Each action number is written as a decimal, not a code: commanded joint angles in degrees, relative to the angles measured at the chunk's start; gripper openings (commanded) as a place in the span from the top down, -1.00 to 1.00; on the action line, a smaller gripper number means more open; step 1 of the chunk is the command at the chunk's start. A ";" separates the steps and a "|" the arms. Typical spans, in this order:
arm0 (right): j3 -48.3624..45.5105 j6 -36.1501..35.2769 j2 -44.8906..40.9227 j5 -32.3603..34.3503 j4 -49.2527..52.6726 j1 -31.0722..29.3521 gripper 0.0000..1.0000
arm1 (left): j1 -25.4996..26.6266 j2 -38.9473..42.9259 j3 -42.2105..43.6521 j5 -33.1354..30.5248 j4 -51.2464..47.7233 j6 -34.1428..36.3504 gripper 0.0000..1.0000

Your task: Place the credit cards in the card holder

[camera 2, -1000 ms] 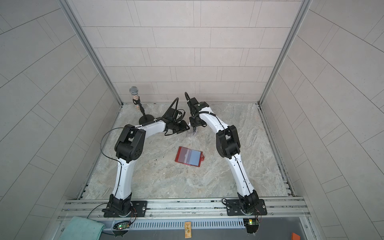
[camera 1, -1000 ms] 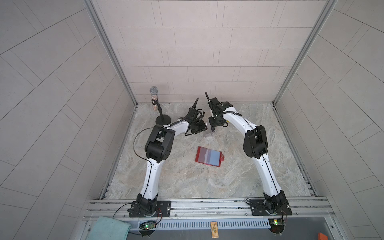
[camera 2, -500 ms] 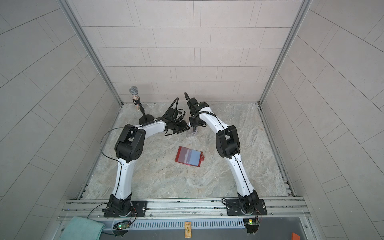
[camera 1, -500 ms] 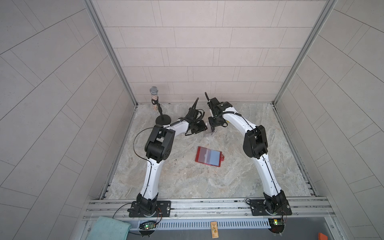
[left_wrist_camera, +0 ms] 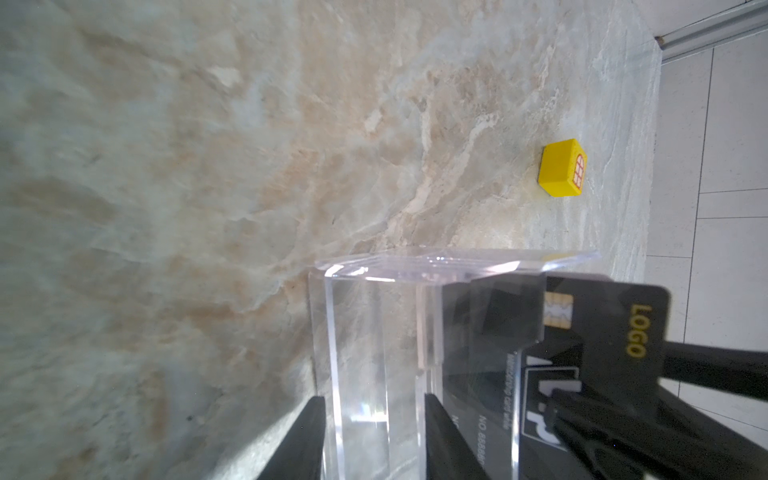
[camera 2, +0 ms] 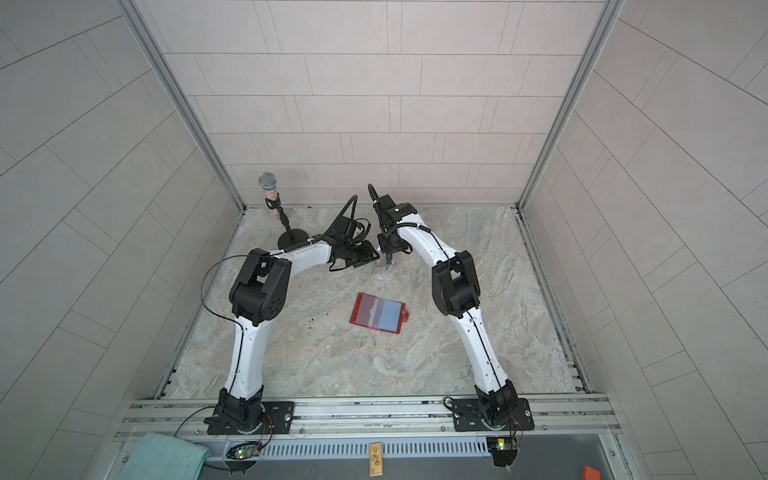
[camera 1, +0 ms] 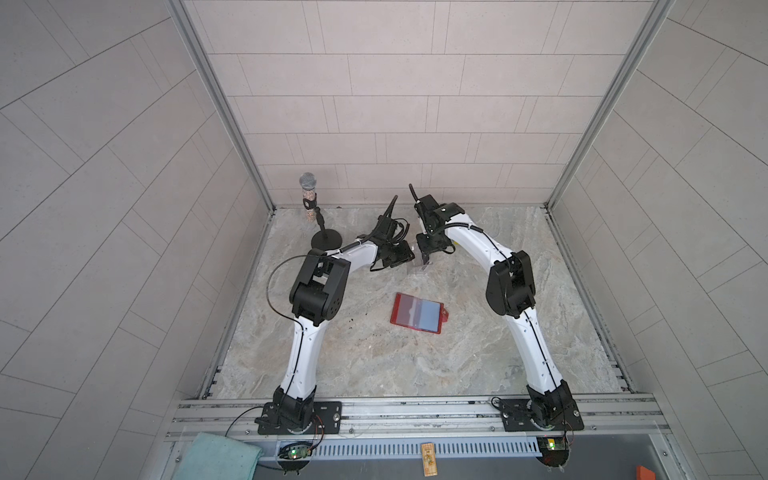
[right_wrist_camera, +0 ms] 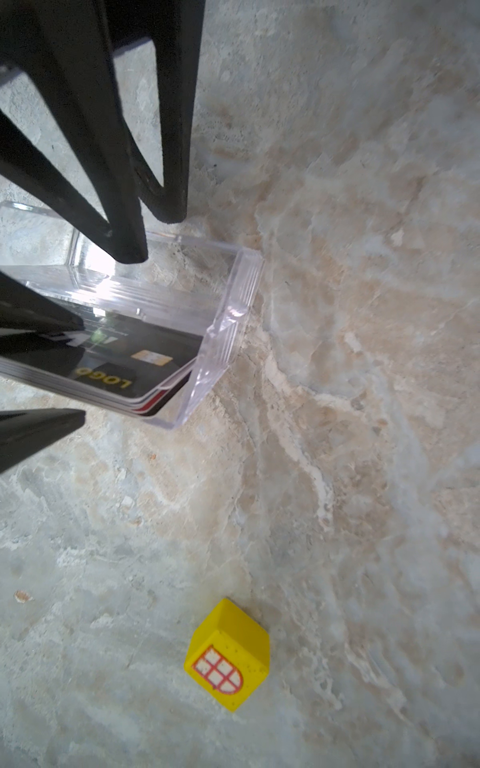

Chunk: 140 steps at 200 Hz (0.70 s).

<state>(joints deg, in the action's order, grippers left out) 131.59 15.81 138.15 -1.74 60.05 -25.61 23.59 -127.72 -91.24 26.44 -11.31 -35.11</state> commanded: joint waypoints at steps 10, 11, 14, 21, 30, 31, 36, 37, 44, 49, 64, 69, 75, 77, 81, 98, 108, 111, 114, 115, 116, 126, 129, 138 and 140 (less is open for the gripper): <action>0.77 -0.78 -3.49 3.55 3.54 0.38 0.35 | -0.54 -0.60 1.86 -3.76 -5.82 0.66 0.17; 0.73 -0.78 -3.50 3.52 3.56 0.38 0.35 | -0.56 -0.60 1.86 -3.76 -5.82 0.70 0.17; 0.77 -0.83 -3.54 3.50 3.58 0.35 0.35 | -0.53 -0.62 1.86 -3.76 -5.83 0.68 0.17; 0.77 -0.84 -3.59 3.58 3.62 0.31 0.37 | -0.54 -0.64 1.86 -3.78 -5.83 0.67 0.17; 0.77 -0.90 -3.67 3.58 3.67 0.29 0.39 | -0.49 -0.70 1.86 -3.76 -5.83 0.82 0.17; 0.77 -0.89 -3.67 3.58 3.67 0.29 0.39 | -0.48 -0.69 1.86 -3.76 -5.87 0.78 0.17; 0.77 -0.80 -3.76 3.56 3.66 0.31 0.41 | -0.56 -0.67 1.86 -3.76 -5.91 0.78 0.17; 0.77 -0.83 -3.72 3.53 3.67 0.30 0.41 | -0.56 -0.68 1.86 -3.76 -5.91 0.76 0.17; 0.73 -0.92 -3.70 3.58 3.67 0.32 0.44 | -0.56 -0.76 1.86 -3.78 -5.92 0.75 0.17; 0.77 -0.96 -3.84 3.54 3.67 0.34 0.45 | -0.53 -0.70 1.86 -3.76 -5.92 0.81 0.17; 0.77 -0.96 -3.86 3.84 3.76 0.28 0.49 | -0.61 -0.85 1.86 -3.85 -5.93 0.78 0.17; 0.77 -0.96 -3.92 4.01 3.76 0.27 0.49 | -0.65 -0.78 1.86 -3.87 -5.87 0.75 0.17; 0.77 -1.04 -3.88 4.23 3.84 0.21 0.49 | -0.64 -0.78 1.86 -3.85 -5.90 0.82 0.17; 0.77 -1.05 -3.99 4.27 3.84 0.25 0.49 | -0.61 -0.80 1.86 -3.85 -5.91 0.77 0.17; 0.77 -1.05 -4.02 4.36 3.89 0.25 0.49 | -0.65 -0.78 1.86 -3.87 -5.92 0.80 0.17; 0.77 -1.05 -4.08 4.79 4.01 0.21 0.48 | -0.65 -0.79 1.86 -3.85 -5.92 0.80 0.17; 0.77 -1.09 -4.19 4.94 4.08 0.22 0.48 | -0.65 -0.79 1.86 -3.84 -5.92 0.75 0.17; 0.77 -1.10 -4.20 4.96 4.10 0.16 0.48 | -0.66 -0.81 1.86 -3.84 -5.89 0.75 0.17; 0.77 -1.13 -4.20 4.87 4.11 0.20 0.48 | -0.63 -0.86 1.86 -3.78 -5.91 0.79 0.17; 0.77 -1.13 -4.20 4.88 4.11 0.16 0.48 | -0.60 -0.86 1.86 -3.77 -5.91 0.77 0.17; 0.77 -1.13 -4.20 4.89 4.11 0.14 0.48 | -0.63 -0.86 1.86 -3.77 -5.91 0.80 0.17; 0.77 -1.18 -4.16 4.90 4.11 0.13 0.48 | -0.70 -0.93 1.86 -3.89 -6.00 0.76 0.17; 0.77 -1.20 -4.15 4.98 4.20 0.12 0.49 | -0.70 -0.95 1.86 -3.85 -6.00 0.80 0.18; 0.77 -1.22 -4.20 4.98 4.20 0.04 0.52 | -0.72 -1.04 1.86 -3.78 -6.00 0.80 0.18; 0.77 -1.16 -4.20 4.97 4.20 0.03 0.53 | -0.69 -1.04 1.86 -3.77 -6.00 0.78 0.18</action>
<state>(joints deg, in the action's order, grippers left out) 131.68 15.35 137.12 -0.82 60.51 -25.89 23.59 -127.72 -91.24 26.41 -11.31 -35.09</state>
